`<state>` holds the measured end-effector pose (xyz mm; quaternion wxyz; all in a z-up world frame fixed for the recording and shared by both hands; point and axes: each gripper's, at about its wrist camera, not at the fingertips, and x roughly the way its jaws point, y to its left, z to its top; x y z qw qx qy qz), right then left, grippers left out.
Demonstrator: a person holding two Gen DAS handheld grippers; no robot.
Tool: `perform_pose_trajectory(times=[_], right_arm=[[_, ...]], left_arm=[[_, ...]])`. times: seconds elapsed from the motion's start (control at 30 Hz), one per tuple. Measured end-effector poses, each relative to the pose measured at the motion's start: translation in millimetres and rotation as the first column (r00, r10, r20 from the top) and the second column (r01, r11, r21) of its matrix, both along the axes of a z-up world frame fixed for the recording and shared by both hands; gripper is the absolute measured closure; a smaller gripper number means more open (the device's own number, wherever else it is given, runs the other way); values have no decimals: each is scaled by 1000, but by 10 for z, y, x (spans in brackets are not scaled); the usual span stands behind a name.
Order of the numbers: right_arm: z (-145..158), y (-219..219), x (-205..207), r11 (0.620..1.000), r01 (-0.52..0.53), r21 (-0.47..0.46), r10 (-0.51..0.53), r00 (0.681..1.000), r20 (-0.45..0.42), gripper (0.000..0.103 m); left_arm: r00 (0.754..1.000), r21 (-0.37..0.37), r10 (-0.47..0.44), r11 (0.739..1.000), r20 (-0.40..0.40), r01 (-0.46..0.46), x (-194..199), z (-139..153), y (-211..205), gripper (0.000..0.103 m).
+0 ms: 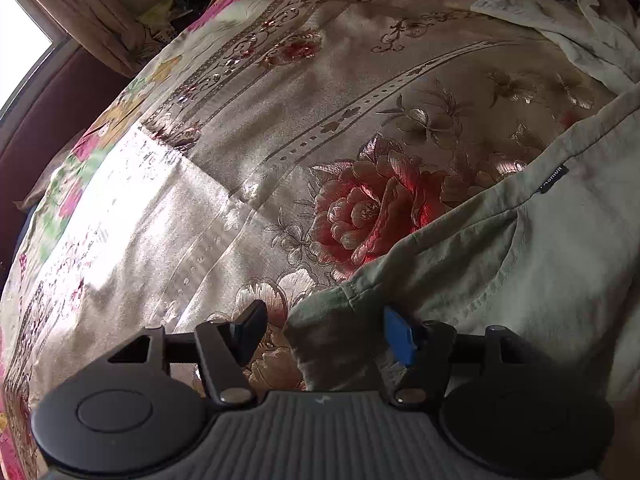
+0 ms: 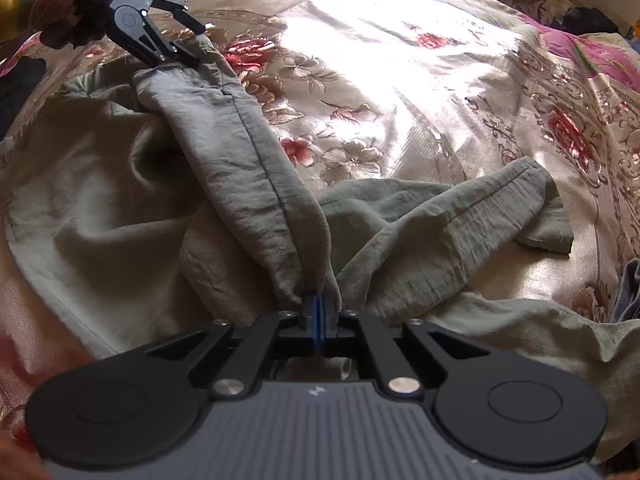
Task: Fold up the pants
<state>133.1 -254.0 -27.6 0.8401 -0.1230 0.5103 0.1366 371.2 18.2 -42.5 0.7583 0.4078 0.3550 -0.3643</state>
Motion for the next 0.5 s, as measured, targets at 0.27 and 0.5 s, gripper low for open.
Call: perform_pose_trajectory(times=[0.27, 0.5], right_arm=[[-65, 49, 98, 999, -32, -21, 32, 999, -15, 101], [216, -33, 93, 998, 25, -50, -19, 994, 108, 102]], left_arm=[[995, 46, -32, 998, -93, 36, 10, -29, -117, 65], [994, -24, 86, 996, 63, -84, -231, 248, 118, 77]])
